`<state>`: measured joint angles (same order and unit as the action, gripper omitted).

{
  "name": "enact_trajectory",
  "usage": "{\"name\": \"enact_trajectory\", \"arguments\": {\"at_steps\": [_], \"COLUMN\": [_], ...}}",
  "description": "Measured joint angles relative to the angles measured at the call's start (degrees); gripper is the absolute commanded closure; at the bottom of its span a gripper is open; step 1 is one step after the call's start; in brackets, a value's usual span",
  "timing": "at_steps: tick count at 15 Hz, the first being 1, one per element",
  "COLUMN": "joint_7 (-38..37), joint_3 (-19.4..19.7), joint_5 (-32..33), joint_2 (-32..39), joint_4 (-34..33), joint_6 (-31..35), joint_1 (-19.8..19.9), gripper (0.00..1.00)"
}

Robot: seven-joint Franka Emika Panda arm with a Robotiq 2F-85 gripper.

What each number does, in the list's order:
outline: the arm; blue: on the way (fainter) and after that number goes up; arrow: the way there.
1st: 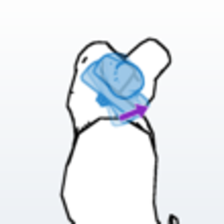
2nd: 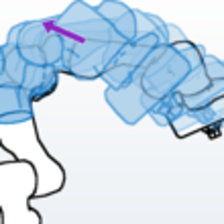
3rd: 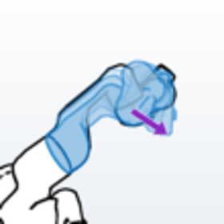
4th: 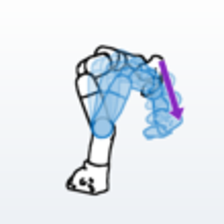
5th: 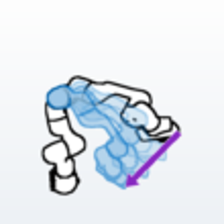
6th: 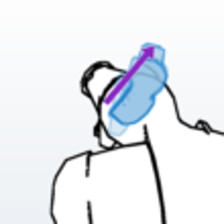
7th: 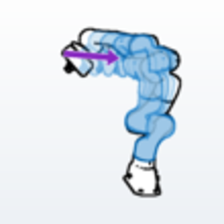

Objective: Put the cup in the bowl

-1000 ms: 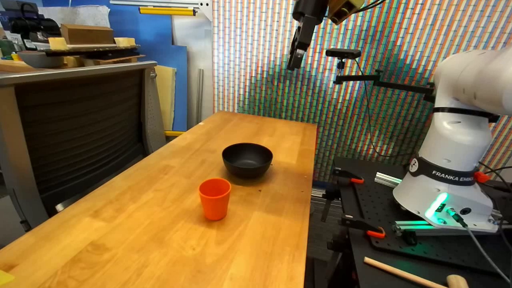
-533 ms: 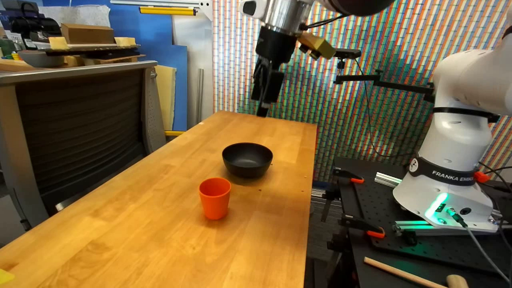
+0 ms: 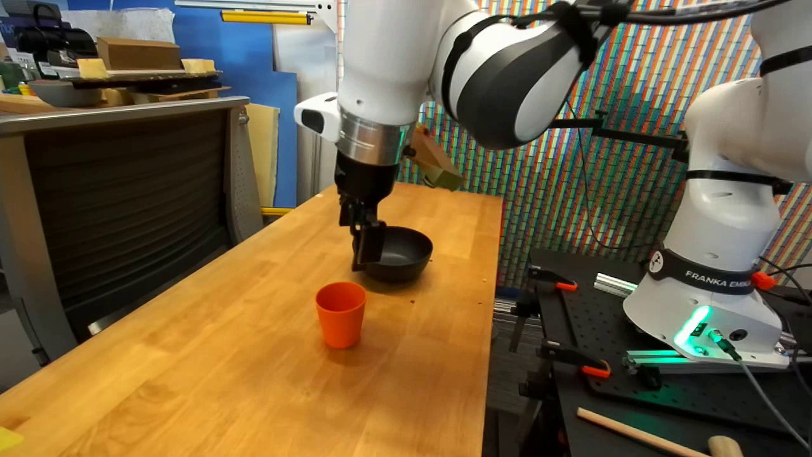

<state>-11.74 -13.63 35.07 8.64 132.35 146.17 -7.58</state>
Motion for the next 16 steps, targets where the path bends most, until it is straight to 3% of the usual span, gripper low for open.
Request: {"name": "enact_trajectory", "arguments": {"at_steps": [3, 4, 5, 10, 14, 16], "joint_7": [-1.6, -1.6, -1.6, -1.0, -0.1, 1.3], "joint_3": [2.8, 3.6, 4.5, 8.7, 9.6, 9.1], "joint_5": [3.6, 3.7, 3.7, 4.1, 3.1, -0.4], "joint_2": [8.1, 10.4, 12.3, 18.9, 19.7, 19.2], "joint_4": [-6.5, -8.5, -10.1, -14.8, -15.3, -14.8], "joint_6": [0.3, 0.3, 0.3, 0.5, 0.5, 0.5], "joint_1": [-3.1, -3.9, -4.7, -6.4, -6.4, -6.2], "gripper": [0.0, 0.07, 0.26, 0.65, 0.96, 0.97]}}
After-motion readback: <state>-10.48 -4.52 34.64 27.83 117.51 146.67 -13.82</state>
